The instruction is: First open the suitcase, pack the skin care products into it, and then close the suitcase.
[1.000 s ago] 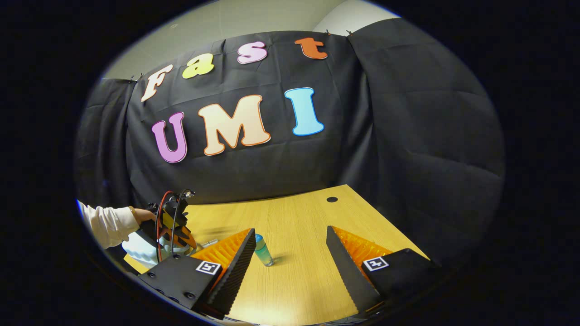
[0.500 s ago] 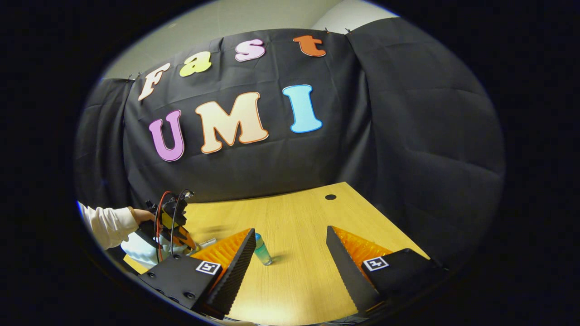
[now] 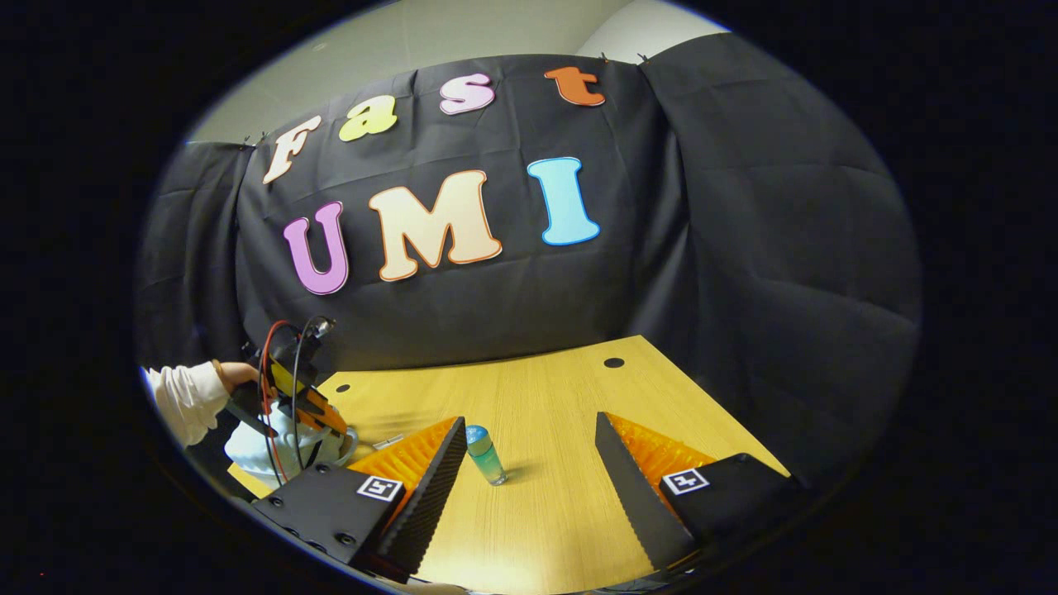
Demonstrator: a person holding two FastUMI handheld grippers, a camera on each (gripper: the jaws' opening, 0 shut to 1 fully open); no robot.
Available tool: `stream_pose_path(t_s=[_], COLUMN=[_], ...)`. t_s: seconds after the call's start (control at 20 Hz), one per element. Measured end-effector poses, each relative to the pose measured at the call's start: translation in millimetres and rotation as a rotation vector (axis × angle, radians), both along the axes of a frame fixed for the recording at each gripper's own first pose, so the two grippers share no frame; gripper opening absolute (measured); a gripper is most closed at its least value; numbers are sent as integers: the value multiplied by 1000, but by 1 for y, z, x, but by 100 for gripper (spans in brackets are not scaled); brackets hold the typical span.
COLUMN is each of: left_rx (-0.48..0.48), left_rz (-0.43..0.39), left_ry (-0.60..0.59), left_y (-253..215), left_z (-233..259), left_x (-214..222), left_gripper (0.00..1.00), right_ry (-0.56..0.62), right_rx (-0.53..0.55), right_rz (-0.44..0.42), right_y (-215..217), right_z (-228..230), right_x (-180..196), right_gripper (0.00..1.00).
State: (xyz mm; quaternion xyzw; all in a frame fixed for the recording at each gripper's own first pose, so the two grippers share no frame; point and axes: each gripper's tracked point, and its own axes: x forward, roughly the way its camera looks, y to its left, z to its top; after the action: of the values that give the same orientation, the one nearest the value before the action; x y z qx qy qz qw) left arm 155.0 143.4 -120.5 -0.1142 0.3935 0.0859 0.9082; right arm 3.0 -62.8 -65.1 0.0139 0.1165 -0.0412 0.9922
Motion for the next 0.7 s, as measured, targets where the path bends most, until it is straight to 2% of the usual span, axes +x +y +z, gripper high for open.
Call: stream_pose_path(t_s=[0.35,0.7], left_rx=[-15,-5], left_rz=[-16,47], left_ry=[-142,-282], left_y=[14,62], left_z=[94,160], left_x=[-61,-127], left_gripper=[5,5], right_ry=[-17,-12], right_rx=[8,6], right_rz=[51,132], right_y=[8,33], right_z=[5,2], right_x=[-1,5], right_gripper=[98,98])
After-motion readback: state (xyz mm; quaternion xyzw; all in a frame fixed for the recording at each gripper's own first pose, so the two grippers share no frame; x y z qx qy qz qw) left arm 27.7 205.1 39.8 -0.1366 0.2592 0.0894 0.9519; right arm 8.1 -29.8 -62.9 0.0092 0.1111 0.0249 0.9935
